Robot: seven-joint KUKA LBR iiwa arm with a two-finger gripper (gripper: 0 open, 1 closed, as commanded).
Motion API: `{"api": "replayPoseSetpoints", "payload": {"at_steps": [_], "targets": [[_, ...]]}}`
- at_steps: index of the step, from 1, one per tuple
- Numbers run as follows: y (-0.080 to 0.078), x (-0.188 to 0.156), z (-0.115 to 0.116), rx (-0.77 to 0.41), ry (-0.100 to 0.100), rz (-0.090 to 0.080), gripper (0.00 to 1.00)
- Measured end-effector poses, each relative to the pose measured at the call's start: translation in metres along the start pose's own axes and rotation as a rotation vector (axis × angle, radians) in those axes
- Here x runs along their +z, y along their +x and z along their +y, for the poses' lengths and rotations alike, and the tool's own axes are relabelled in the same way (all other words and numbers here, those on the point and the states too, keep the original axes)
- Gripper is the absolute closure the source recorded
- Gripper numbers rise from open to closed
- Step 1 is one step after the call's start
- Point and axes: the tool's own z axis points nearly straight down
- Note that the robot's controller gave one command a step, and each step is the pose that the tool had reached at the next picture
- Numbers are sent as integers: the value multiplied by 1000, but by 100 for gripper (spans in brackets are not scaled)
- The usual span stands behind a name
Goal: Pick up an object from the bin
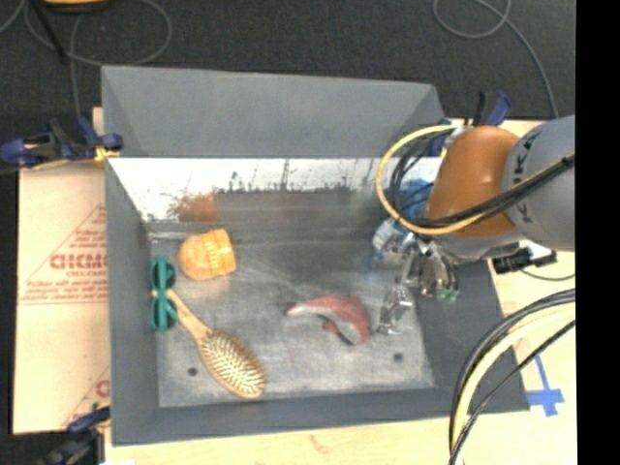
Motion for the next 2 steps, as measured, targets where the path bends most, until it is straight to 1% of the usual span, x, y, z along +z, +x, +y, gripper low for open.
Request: {"api": "replayPoseSetpoints", "payload": {"at_steps": [1,2], "targets": [[40,14,22,93,-3,-4,0],[58,27,41,238,-2,-14,100]]}}
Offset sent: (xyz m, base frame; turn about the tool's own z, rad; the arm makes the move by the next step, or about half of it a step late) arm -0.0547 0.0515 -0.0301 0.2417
